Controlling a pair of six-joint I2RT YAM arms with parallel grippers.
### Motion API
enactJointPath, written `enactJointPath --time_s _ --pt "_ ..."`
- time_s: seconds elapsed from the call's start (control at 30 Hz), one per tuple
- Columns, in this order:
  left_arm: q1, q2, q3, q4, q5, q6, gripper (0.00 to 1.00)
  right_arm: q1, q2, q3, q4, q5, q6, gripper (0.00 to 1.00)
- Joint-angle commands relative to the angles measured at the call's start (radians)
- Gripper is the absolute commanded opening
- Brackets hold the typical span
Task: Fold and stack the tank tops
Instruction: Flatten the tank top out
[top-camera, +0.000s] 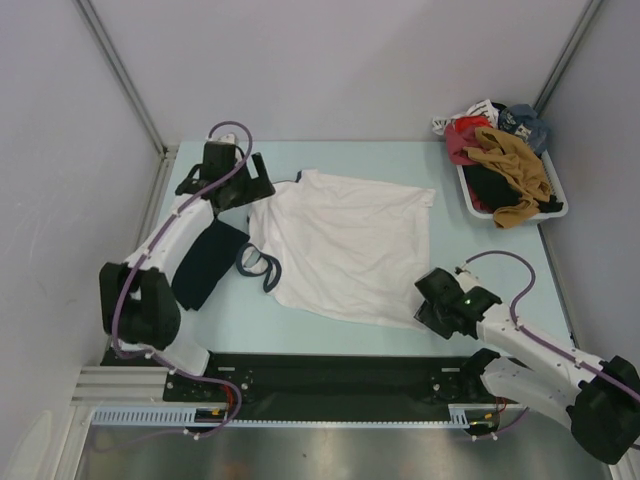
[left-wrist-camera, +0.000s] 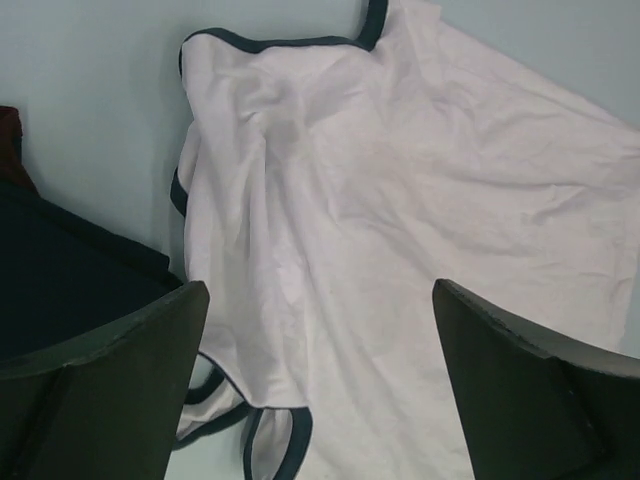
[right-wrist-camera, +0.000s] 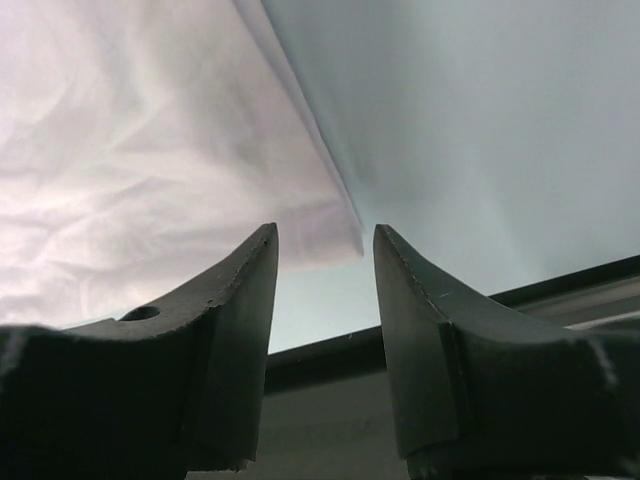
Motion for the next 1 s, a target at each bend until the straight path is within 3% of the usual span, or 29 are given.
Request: enactJointPath --time_s 0.0,0.27,0.4,0.5,0.63,0.73,0.97 --pt "-0.034 -0.148 -0.096 0.004 0.012 0.019 1.00 0.033 -0.007 0.007 -0.021 0.010 0.098 0.48" --pt "-0.139 -0.427 -0.334 0.038 0.006 -0.031 1.00 0.073 0.019 -0.065 0.030 -0.033 0.181 0.47" --pt "-0.183 -0.535 -0.440 0.023 0.006 -0.032 1.00 0.063 -0.019 -0.051 -0.024 0.044 0.190 0.00" --pt "-0.223 -0.579 -0.509 0.017 0.009 -0.035 1.00 0.012 -0.062 -0.015 -0.103 0.098 0.173 0.00" --pt "-0.317 -0.627 -0.610 0.015 -0.006 -0.067 1.00 -0.144 -0.183 0.024 -0.220 0.170 0.086 0.00" --pt "-0.401 -0.632 -0.718 0.063 0.014 -0.115 0.98 -0.236 -0.231 0.004 -0.179 0.120 0.025 0.00" --pt "-0.571 -0.573 -0.874 0.184 0.003 -0.244 0.88 -0.275 -0.232 -0.002 -0.184 0.114 0.030 0.00"
